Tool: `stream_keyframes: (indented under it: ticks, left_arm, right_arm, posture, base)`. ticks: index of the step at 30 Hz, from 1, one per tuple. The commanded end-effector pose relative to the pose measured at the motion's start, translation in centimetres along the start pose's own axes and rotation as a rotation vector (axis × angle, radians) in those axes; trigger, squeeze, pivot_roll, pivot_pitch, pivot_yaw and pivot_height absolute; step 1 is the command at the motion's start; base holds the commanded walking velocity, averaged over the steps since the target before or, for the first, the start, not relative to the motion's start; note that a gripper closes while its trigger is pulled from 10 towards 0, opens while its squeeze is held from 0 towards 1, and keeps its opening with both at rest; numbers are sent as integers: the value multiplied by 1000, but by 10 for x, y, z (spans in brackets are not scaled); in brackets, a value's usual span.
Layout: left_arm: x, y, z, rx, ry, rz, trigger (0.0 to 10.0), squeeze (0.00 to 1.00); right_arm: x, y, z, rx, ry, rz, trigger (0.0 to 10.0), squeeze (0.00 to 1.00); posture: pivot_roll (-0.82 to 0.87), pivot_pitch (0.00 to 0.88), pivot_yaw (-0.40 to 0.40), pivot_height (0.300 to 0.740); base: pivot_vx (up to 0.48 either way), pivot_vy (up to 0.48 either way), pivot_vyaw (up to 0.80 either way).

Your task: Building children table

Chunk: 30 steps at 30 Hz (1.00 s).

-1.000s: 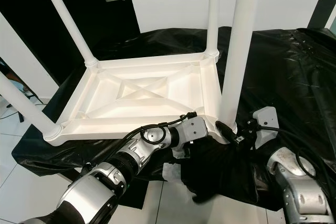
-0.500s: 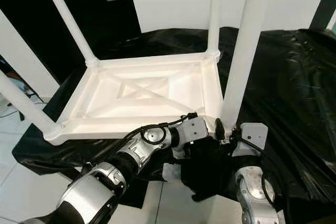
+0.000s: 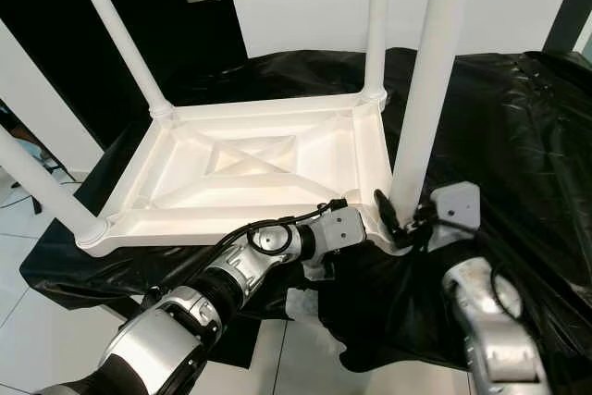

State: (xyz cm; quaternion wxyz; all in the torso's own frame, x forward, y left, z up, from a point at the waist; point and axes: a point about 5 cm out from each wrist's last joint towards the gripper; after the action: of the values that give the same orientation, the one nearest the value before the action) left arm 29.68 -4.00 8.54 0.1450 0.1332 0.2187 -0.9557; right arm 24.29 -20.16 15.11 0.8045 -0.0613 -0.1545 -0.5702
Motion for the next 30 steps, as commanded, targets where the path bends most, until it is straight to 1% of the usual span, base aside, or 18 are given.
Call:
stream_keyframes:
  ticks: [1,3,6,7,8,9,17,18,19,20,21,22,23,24,25,26,28,30]
  left_arm:
    - [34,7,-36,-181,-103,3,10000,0]
    - [34,7,-37,-180,-107,6,10000,0]
    - [34,6,-39,-185,-113,12,10000,0]
    - [34,6,-40,-186,-114,12,10000,0]
    - [34,5,-40,-187,-114,12,10000,0]
    - [34,5,-40,-186,-114,11,10000,0]
    - [35,7,-39,-182,-115,9,10000,0]
    - [35,7,-38,-181,-114,8,10000,0]
    - [35,7,-38,-181,-112,6,10000,0]
    - [35,7,-38,-181,-112,6,10000,0]
    - [35,7,-38,-181,-111,6,10000,0]
    - [35,7,-38,-181,-111,6,10000,0]
    - [34,6,-39,-183,-109,6,10000,0]
    - [33,6,-39,-185,-106,8,10000,0]
    - [33,6,-39,-185,-106,8,10000,0]
    - [33,6,-39,-185,-105,8,10000,0]
    - [33,6,-39,-185,-105,8,10000,0]
    - [33,6,-39,-185,-103,6,10000,0]
  right_arm:
    - [-10,0,-10,-56,41,149,10000,0]
    - [-15,-1,-14,-82,53,222,10000,0]
    - [-16,-1,-17,-100,72,272,10000,0]
    - [-17,-1,-19,-110,81,284,4431,0]
    - [-16,-1,-21,-116,89,295,1098,0]
    - [-15,0,-22,-116,105,288,0,0]
    - [-8,1,-25,-110,142,231,0,0]
    - [-8,0,-25,-109,147,188,0,0]
    - [-10,2,-24,-106,131,109,0,0]
    - [-10,2,-24,-106,131,109,0,0]
    - [-12,3,-22,-104,121,58,0,0]
    - [-12,3,-22,-104,121,58,0,0]
    - [-16,3,-19,-92,122,-69,0,0]
    - [-25,-2,-15,-80,133,-229,0,0]
    - [-25,-2,-15,-80,133,-229,0,0]
    - [-29,-5,-17,-82,134,-288,0,0]
    - [-31,-7,-19,-85,132,-310,0,0]
    - [-33,-11,-23,-100,121,-379,0,0]
  posture:
    - [0,0,87,740]
    - [3,0,83,740]
    - [4,0,80,740]
    - [4,0,80,740]
    - [5,0,80,740]
    - [4,0,80,740]
    - [1,0,83,740]
    - [0,0,85,740]
    - [1,0,87,740]
    - [1,0,87,740]
    - [-1,0,88,740]
    - [-1,0,88,740]
    - [0,0,88,740]
    - [1,0,88,740]
    - [1,0,88,740]
    - [2,0,91,740]
    - [3,0,91,740]
    - [6,0,92,740]
  base:
    - [0,0,0]
    - [0,0,0]
    - [0,0,0]
    - [0,0,0]
    - [0,0,0]
    - [0,0,0]
    - [0,0,0]
    - [0,0,0]
    - [0,0,0]
    - [0,0,0]
    - [0,0,0]
    - [0,0,0]
    - [0,0,0]
    - [0,0,0]
    - [0,0,0]
    - [0,0,0]
    - [0,0,0]
    - [0,0,0]
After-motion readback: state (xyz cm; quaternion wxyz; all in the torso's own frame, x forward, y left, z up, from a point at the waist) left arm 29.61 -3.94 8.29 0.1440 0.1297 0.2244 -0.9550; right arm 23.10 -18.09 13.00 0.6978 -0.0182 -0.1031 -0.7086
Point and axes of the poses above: a point about 5 cm out from each wrist's last joint towards the gripper, its own y axis pointing out of the wrist towards the gripper, its own z axis along the axis of the wrist's last joint, x = y × z, and after that the axes turned 4 degrees about -y, right-handed
